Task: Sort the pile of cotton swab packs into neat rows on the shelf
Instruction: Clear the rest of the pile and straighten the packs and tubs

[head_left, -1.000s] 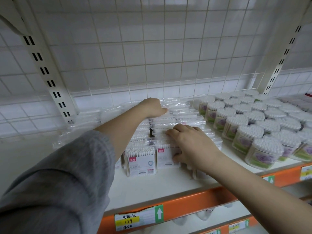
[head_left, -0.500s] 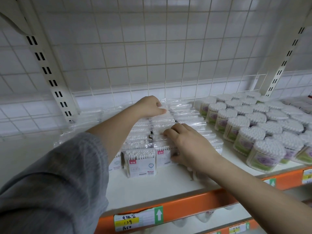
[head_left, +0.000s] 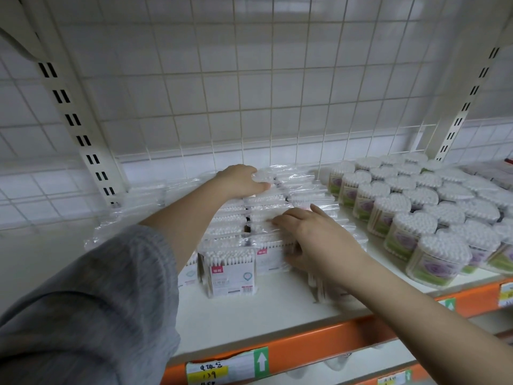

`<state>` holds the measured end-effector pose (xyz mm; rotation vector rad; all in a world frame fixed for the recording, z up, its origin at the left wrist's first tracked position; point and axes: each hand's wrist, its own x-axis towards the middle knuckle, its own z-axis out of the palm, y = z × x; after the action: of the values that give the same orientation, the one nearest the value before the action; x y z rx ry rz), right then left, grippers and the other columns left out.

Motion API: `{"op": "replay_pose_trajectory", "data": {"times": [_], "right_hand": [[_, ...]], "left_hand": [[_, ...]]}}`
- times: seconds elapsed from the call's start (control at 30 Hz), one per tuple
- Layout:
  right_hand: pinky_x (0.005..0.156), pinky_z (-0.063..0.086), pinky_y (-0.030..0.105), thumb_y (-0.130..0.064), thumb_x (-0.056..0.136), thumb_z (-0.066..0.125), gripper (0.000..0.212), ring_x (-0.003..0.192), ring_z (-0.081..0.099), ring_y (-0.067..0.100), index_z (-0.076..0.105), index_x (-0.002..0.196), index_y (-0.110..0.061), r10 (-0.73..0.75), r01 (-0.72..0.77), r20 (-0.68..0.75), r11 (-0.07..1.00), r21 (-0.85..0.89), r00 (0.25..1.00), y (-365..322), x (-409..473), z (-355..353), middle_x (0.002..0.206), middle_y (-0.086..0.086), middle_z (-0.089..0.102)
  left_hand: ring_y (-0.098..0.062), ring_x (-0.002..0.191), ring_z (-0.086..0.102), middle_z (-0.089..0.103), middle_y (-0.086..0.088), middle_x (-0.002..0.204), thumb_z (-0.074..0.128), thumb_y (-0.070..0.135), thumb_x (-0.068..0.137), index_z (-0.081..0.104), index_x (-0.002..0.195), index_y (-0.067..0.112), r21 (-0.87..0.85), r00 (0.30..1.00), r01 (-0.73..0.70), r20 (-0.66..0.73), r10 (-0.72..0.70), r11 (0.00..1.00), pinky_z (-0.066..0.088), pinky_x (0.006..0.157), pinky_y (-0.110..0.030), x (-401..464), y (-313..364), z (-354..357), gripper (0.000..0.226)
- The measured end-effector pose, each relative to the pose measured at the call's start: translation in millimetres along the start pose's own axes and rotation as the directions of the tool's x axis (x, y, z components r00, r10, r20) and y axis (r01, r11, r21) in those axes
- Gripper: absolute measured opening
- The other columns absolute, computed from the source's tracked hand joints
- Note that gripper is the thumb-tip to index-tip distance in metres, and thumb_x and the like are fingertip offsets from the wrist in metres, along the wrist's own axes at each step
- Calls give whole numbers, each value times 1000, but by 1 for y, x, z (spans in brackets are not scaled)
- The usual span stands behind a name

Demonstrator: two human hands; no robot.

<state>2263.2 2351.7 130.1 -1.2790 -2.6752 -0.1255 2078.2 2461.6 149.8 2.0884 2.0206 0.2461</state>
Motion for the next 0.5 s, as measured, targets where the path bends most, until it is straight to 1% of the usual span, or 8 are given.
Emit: {"op": "replay_pose_trajectory", "data": {"times": [0.07,0.17,0.2,0.27,0.3,0.33,0.4,0.5], "right_hand": [[112,20,33,-21,77,65,59,122,46,20,46,133,-25,31,-31,-22,1000,-3,999,1,-3,0,128,-3,50],[95,37,31,-16,69,71,54,106,55,28,59,121,-18,58,-57,-52,998,19,997,0,-6,4,114,4,60],[92,38,30,-15,68,72,53,104,55,29,60,119,-17,54,-53,-60,998,28,997,0,-6,4,111,4,61],[92,36,29,-17,71,71,52,108,52,28,58,122,-17,57,-54,-75,998,44,996,-1,-6,3,115,4,59],[93,35,28,-19,73,70,52,110,50,26,57,123,-18,60,-55,-76,997,55,995,-1,-6,3,118,2,57],[94,34,28,-21,74,68,51,112,48,25,55,124,-18,63,-58,-75,996,62,995,-1,-5,3,120,1,56],[94,36,28,-22,76,67,48,113,47,24,55,122,-18,72,-66,-84,996,67,994,-2,-3,4,121,1,55],[91,40,29,-22,78,66,46,114,47,22,53,122,-18,93,-88,-65,993,77,994,-2,1,4,122,-1,54]], "left_hand": [[-23,133,38,42,-2,145,50,58,87,49,132,22,2,1000,2,-11,-2,1000,35,106,-34,-1,1,-3,57],[-22,134,35,42,-2,145,56,58,84,44,139,16,-17,1000,17,19,-16,1000,34,107,-35,-1,1,-8,70],[-22,132,38,46,-3,141,57,56,84,47,136,15,-39,999,26,33,-25,999,37,105,-34,0,1,-9,67],[-25,122,47,56,-9,125,59,51,83,56,125,10,-82,999,31,39,-28,996,41,90,-32,2,0,-9,58],[-25,119,49,56,-11,124,60,50,83,57,123,10,-99,999,26,30,-23,995,40,85,-30,2,0,-8,57],[-23,120,49,57,-7,126,60,49,83,57,125,12,-110,1000,20,18,-19,994,39,86,-29,1,1,-7,56],[-19,123,47,53,-1,132,60,46,86,55,128,16,-123,1000,19,-9,-21,992,38,96,-28,0,2,-6,53],[-19,108,52,55,-2,113,59,46,87,59,110,18,-119,999,36,-27,-40,992,40,95,-30,0,2,-4,37]]}}
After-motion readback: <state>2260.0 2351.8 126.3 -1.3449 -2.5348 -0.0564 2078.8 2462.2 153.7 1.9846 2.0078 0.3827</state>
